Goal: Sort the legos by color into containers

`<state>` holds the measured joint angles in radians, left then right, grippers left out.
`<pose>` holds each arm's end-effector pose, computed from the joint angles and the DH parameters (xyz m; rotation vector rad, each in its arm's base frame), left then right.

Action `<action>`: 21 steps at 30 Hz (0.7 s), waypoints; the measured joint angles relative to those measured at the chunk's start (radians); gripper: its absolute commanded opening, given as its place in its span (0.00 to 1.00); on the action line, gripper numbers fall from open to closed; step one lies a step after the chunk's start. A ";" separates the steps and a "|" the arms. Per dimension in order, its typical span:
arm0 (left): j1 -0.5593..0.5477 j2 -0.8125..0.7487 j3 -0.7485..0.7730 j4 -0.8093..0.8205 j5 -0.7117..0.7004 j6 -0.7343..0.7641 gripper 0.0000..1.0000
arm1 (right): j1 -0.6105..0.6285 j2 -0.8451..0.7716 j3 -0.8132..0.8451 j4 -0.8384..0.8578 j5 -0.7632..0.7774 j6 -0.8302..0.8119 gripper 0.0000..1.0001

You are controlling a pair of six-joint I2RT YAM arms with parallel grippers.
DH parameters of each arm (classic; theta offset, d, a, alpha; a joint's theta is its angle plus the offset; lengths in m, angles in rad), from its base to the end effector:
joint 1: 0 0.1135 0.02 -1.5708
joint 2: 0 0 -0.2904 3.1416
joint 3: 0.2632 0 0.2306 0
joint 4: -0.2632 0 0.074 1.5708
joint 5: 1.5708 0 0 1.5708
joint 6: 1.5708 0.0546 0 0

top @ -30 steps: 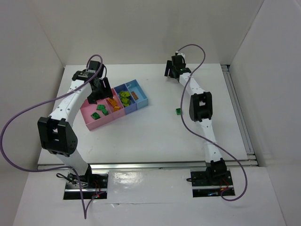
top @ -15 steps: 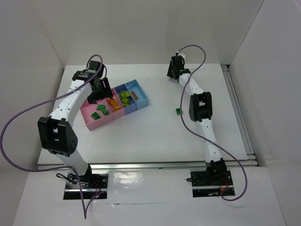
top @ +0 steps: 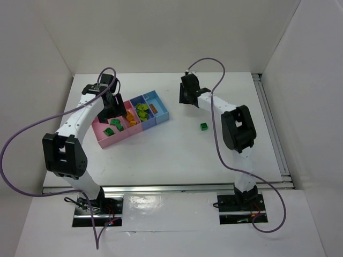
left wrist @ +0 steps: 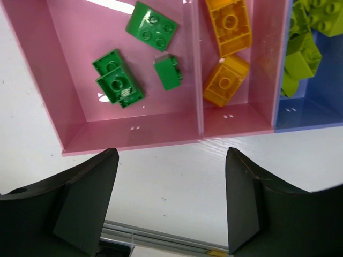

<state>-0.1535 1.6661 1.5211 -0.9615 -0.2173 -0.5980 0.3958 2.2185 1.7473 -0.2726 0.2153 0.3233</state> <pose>0.3315 -0.0394 0.3159 -0.6463 2.5523 0.0387 0.4793 0.1876 0.2112 0.0256 2.2964 0.1221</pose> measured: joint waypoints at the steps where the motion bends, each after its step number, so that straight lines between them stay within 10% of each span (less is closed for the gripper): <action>1: 0.009 -0.004 -0.007 -0.001 0.001 0.000 0.82 | 0.026 -0.053 -0.045 0.002 -0.002 0.000 0.15; 10: 0.161 -0.043 -0.074 0.013 0.013 -0.011 0.82 | 0.232 -0.232 -0.055 0.064 -0.041 -0.003 0.15; 21: 0.282 -0.139 -0.130 0.032 0.053 -0.019 0.82 | 0.451 0.068 0.361 -0.029 -0.145 -0.061 0.15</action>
<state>0.1280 1.5269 1.3911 -0.9295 -0.1642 -0.6170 0.8463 2.2864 2.1086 -0.3012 0.0700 0.2623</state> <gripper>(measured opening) 0.824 0.450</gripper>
